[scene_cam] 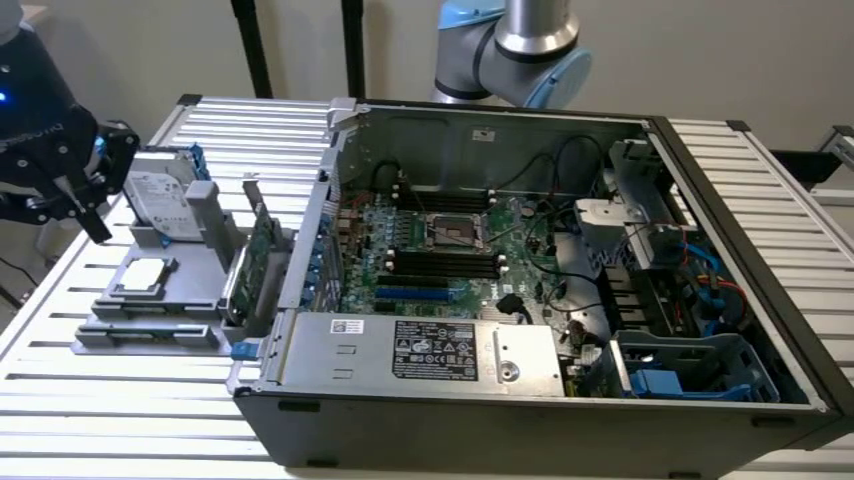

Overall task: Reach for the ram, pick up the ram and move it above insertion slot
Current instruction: 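Pick up the ram and move it above insertion slot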

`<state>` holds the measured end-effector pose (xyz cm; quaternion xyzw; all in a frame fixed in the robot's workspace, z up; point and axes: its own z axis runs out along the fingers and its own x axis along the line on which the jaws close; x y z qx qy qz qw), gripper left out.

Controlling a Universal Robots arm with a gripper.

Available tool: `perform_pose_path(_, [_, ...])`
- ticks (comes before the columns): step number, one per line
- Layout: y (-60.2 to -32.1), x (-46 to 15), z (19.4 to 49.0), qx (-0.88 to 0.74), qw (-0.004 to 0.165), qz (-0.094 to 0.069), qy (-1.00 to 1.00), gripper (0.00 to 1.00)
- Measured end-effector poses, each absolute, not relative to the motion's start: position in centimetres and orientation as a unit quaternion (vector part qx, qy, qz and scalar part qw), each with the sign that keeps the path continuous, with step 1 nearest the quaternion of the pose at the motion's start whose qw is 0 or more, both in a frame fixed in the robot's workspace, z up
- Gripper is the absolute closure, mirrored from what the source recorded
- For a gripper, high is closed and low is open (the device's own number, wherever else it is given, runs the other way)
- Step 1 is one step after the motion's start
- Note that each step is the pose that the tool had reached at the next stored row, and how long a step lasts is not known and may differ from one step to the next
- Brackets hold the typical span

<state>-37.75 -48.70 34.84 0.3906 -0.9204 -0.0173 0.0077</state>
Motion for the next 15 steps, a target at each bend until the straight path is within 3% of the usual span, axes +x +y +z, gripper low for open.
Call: perform_pose_path(15, [-48.70,-37.75,34.53,0.512,0.010,-0.016,-0.859,0.89])
